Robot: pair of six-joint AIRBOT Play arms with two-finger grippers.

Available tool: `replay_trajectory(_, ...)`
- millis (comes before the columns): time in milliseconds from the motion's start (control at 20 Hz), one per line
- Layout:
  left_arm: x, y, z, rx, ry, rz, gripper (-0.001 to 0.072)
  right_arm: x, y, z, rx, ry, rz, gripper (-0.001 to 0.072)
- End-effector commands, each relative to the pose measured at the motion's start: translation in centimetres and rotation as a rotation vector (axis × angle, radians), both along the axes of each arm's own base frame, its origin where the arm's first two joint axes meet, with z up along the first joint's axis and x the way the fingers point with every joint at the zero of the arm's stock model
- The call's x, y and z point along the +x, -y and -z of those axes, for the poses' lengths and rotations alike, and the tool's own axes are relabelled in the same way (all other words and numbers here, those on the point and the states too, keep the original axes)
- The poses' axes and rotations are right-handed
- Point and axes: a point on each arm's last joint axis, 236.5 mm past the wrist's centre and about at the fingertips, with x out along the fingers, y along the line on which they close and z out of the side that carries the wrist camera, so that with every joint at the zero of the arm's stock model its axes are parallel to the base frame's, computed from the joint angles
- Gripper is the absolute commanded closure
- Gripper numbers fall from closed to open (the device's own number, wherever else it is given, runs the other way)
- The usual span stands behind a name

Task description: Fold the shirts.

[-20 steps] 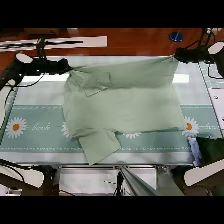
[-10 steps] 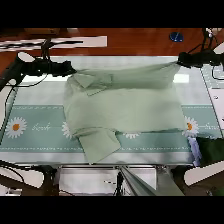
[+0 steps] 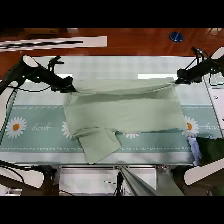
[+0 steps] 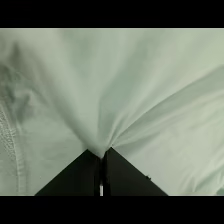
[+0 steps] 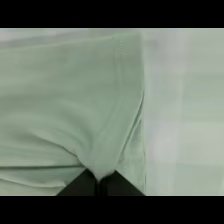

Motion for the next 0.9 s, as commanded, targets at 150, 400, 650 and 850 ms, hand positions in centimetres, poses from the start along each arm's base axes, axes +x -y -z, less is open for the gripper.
replay_trajectory(150,-2.3,1.8,1.5,-0.044,-0.108,0.056,0.0487,-1.0,-0.6,0.1,0.025,-0.038,-0.031,0.0434)
replay_trajectory(400,-4.2,-1.8,-6.0,-0.095,-0.049,0.16,0.0369,-4.7,3.0,-8.6,0.035,-0.021,-0.019,0.0225)
replay_trajectory(650,-13.6,-5.0,-4.6,-0.125,-0.094,0.021,0.0201,-13.7,7.3,-8.2,0.097,-0.114,0.156,0.0224)
replay_trajectory(850,-21.5,-2.4,-1.8,-0.223,-0.17,-0.025,0.0011,-18.2,7.3,-4.7,0.14,-0.156,0.241,0.0224)
